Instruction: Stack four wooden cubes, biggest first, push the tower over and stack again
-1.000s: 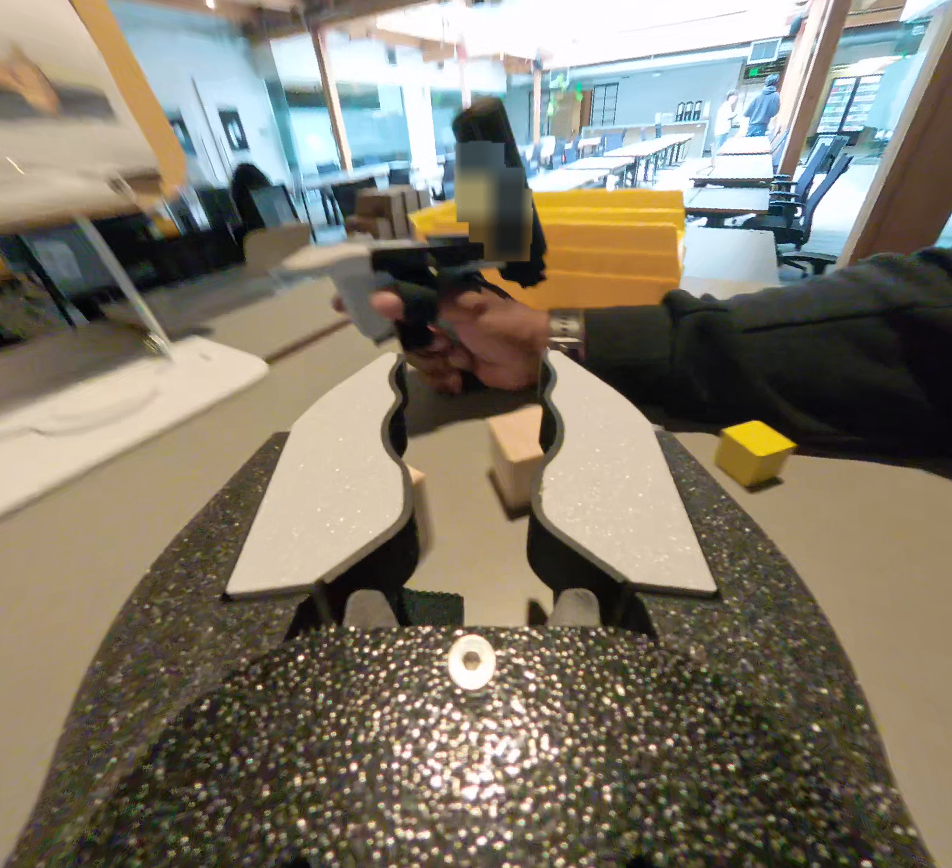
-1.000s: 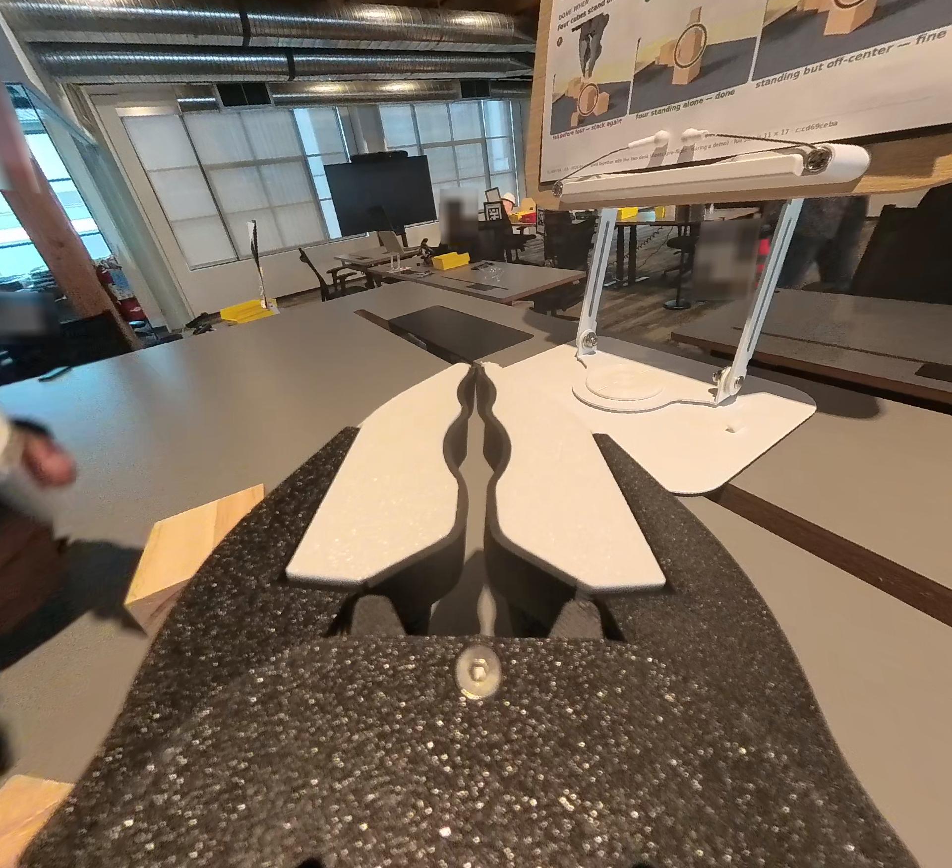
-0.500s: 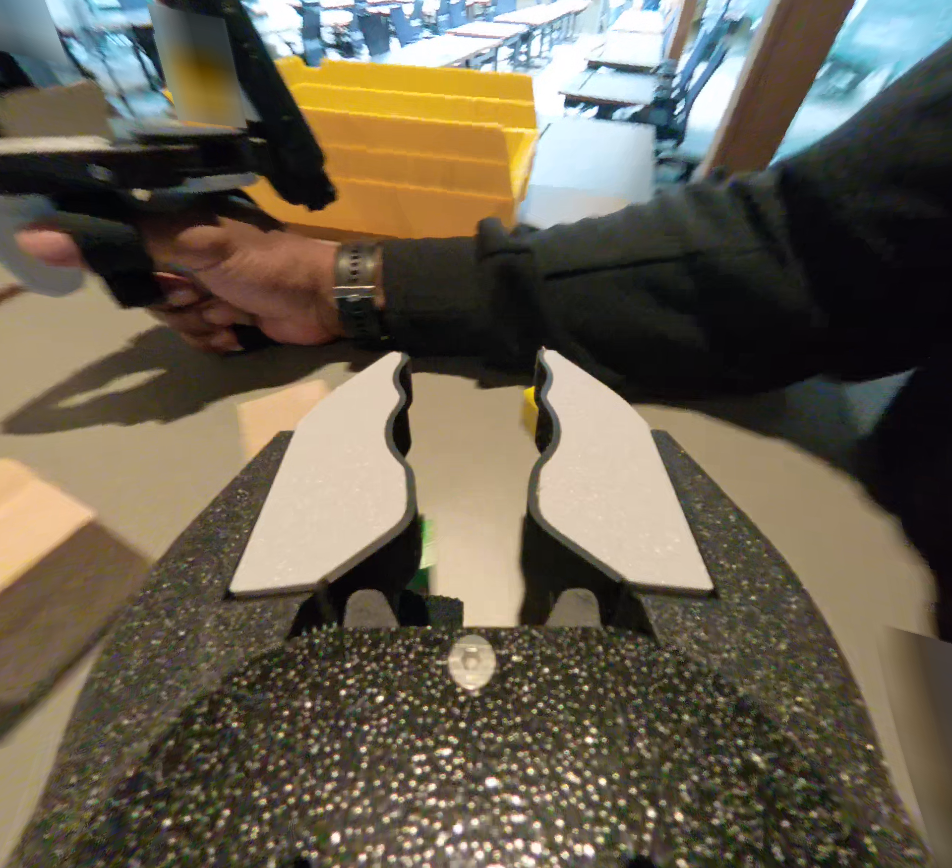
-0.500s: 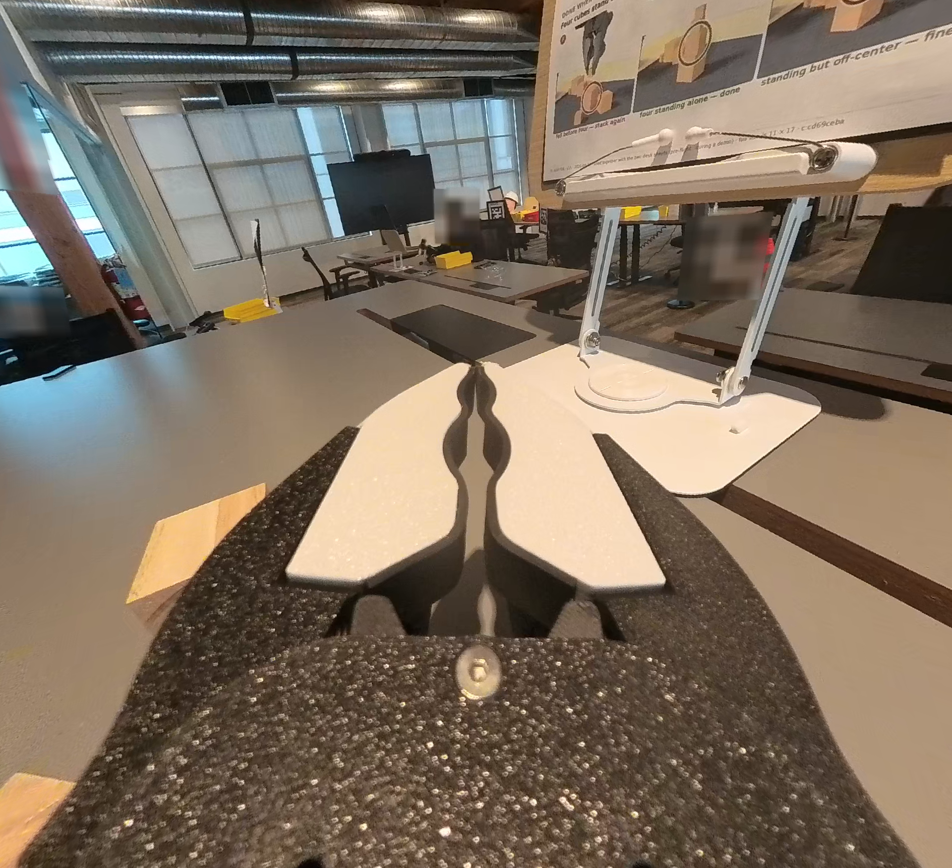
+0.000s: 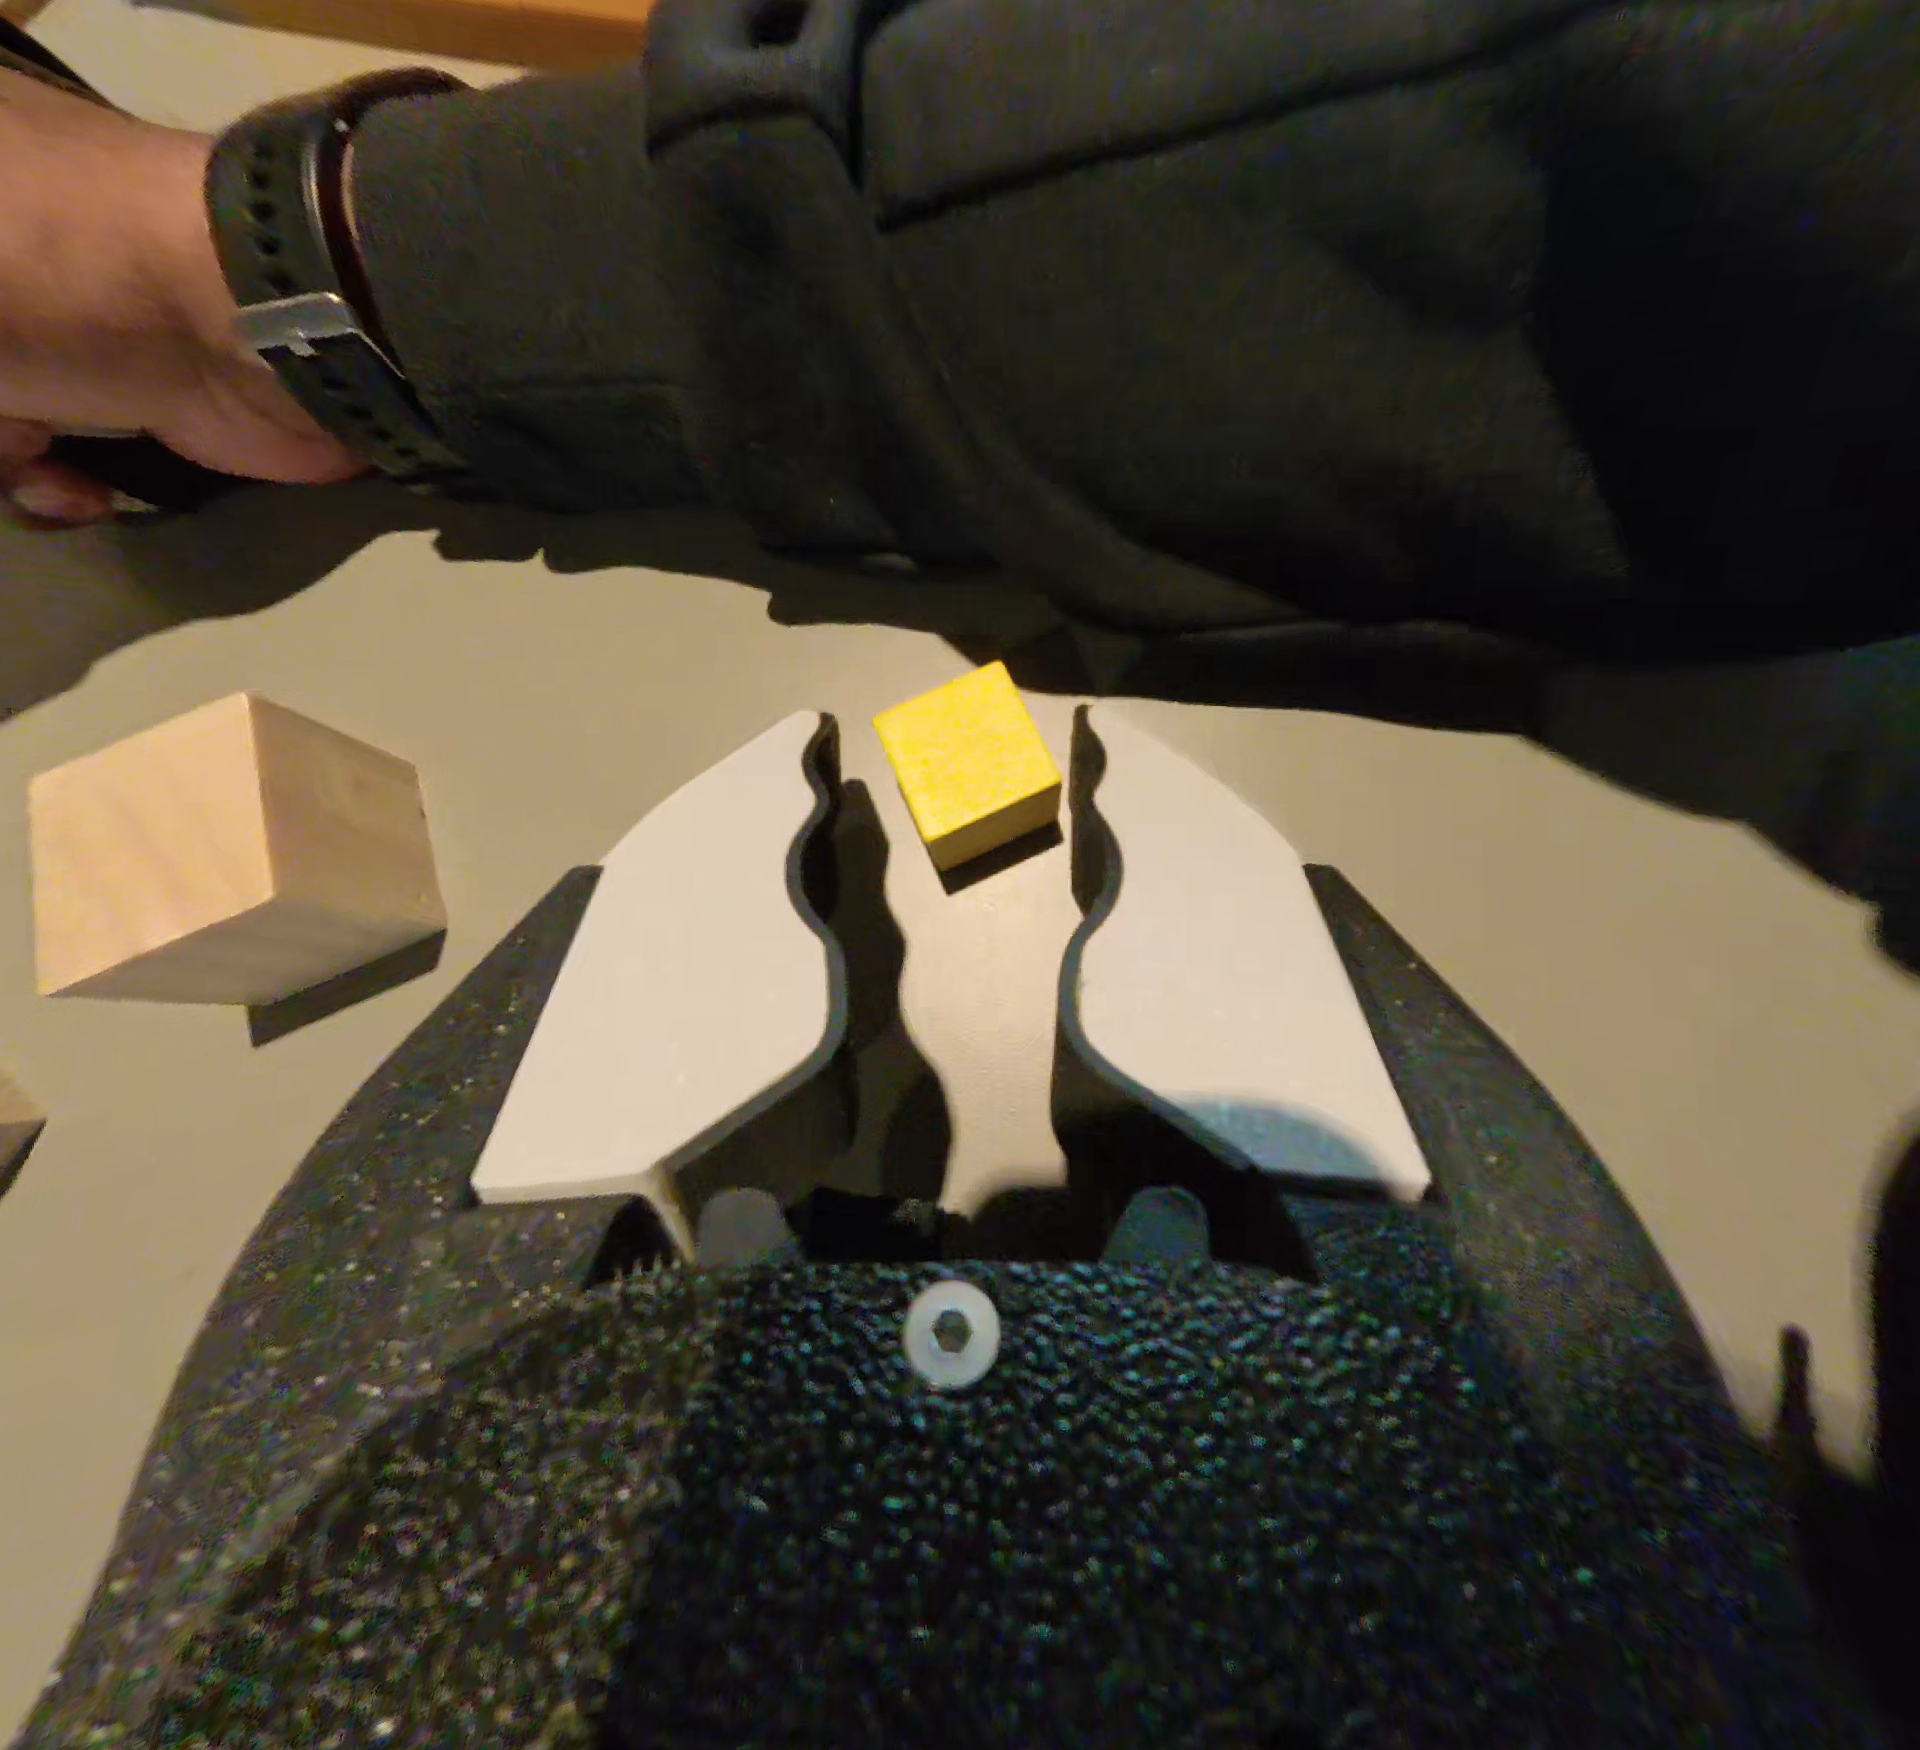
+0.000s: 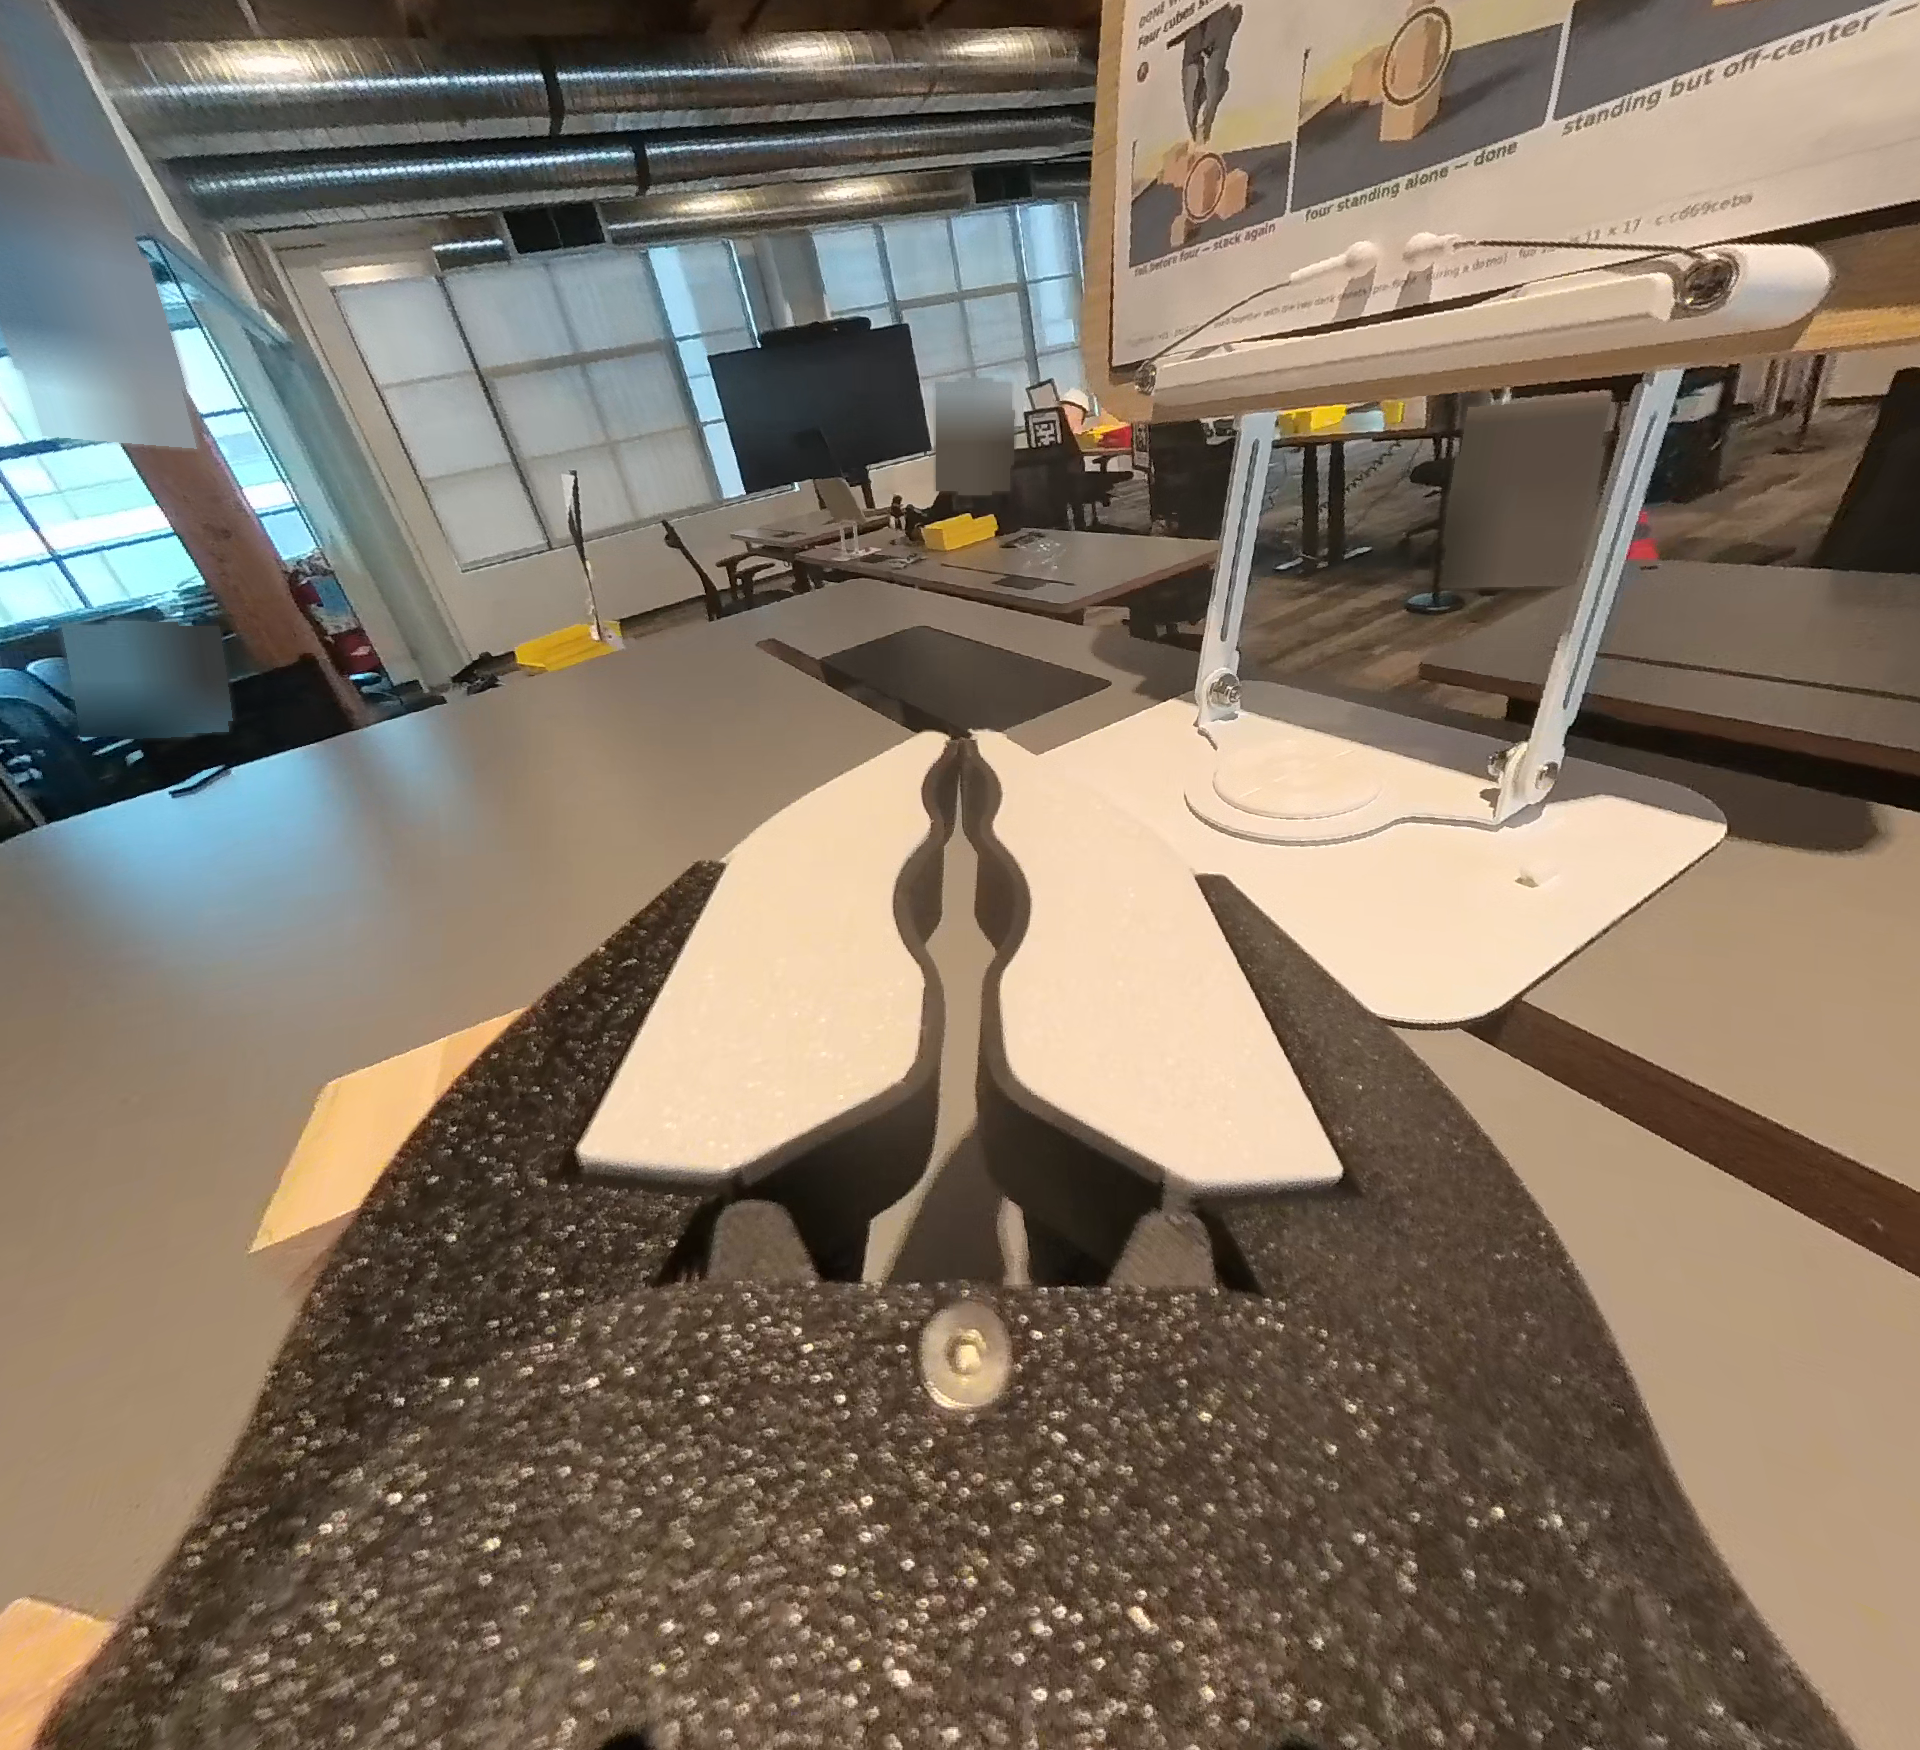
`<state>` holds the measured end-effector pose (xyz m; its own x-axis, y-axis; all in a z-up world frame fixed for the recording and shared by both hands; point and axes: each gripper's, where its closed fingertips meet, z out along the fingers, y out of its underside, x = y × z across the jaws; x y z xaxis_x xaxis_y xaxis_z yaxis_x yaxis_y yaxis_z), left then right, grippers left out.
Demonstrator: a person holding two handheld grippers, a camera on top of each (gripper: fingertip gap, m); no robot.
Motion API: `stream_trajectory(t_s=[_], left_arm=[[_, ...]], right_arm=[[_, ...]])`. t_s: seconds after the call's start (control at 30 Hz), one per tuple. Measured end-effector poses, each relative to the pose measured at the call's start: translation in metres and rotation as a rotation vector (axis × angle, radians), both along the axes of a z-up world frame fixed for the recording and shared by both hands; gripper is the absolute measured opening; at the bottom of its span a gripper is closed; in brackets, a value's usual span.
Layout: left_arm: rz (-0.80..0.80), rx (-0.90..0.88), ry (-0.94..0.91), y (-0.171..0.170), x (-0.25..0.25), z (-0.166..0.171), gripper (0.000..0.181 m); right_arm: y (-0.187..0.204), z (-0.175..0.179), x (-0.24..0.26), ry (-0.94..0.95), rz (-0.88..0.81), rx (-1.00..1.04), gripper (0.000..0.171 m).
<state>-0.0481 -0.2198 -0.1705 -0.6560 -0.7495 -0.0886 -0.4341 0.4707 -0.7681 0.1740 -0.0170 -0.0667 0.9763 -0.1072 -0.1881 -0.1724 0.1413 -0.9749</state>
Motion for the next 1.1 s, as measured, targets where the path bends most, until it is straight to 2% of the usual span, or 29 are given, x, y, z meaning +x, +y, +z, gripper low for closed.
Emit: stream_trajectory(t_s=[0.1,0.23,0.4,0.67,0.8,1.0,1.1], left_arm=[[0.042,0.054,-0.021,0.005,0.002,-0.003,0.035],[0.109,0.033,-0.010,0.014,0.004,-0.002,0.028],[0.048,-0.033,0.071,0.008,0.001,-0.005,0.030],[0.055,0.099,0.035,0.005,0.000,-0.012,0.028],[0.045,-0.017,0.026,-0.001,-0.007,0.004,0.028],[0.191,-0.013,-0.068,0.064,0.027,0.049,0.028],[0.241,0.038,-0.032,0.099,0.046,0.054,0.028]], right_arm=[[-0.003,0.002,-0.001,-0.004,-0.001,0.021,0.000],[-0.007,0.006,-0.002,-0.010,-0.008,0.054,0.000],[-0.009,0.007,-0.004,0.014,0.009,0.065,0.000],[-0.016,0.010,-0.011,0.048,0.010,0.094,0.000],[-0.029,0.017,-0.012,0.086,0.008,0.124,0.000],[-0.045,0.011,0.005,0.171,-0.046,0.132,0.000],[-0.046,0.012,0.006,0.183,-0.042,0.145,0.000]])
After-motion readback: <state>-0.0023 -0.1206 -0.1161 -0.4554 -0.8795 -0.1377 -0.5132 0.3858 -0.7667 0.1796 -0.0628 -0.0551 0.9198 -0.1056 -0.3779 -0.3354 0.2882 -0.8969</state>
